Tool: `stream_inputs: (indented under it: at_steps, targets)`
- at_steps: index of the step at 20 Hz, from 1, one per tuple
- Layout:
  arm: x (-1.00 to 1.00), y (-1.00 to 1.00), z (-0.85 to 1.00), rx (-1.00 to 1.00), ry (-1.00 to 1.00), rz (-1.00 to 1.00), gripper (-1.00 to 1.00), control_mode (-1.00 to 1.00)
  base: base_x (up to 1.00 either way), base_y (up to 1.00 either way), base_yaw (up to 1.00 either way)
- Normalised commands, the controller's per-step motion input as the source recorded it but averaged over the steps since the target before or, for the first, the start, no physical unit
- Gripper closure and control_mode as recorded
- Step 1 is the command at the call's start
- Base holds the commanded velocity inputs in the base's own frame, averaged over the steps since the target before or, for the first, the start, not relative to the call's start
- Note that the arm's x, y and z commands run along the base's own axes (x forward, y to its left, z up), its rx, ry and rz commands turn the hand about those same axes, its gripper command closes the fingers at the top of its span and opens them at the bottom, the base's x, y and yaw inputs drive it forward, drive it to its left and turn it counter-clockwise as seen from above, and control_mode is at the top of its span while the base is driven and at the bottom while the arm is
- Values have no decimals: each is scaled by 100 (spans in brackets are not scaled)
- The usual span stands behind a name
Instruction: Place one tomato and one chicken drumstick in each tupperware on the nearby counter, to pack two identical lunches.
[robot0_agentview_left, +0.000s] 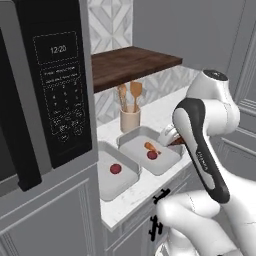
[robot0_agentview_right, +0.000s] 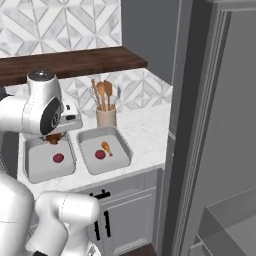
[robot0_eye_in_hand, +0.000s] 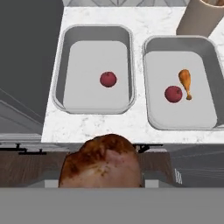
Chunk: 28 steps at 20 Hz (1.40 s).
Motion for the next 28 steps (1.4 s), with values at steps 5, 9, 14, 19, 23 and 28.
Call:
stream_inputs:
  at_steps: [5, 9, 14, 19, 23, 28]
  targets:
    - [56, 79, -87, -12, 4, 11, 100, -100, 0, 0, 0]
    - [28, 63, -66, -8, -1, 0, 100, -100, 0, 0, 0]
    - [45, 15, -23, 12, 3, 0, 100, -100, 0, 0, 0]
    - [49, 48, -39, 14, 9, 0, 100, -100, 0, 0, 0]
    - [38, 72, -51, 7, 11, 0, 100, -100, 0, 0, 0]
    - [48, 38, -37, 5, 6, 0, 100, -100, 0, 0, 0]
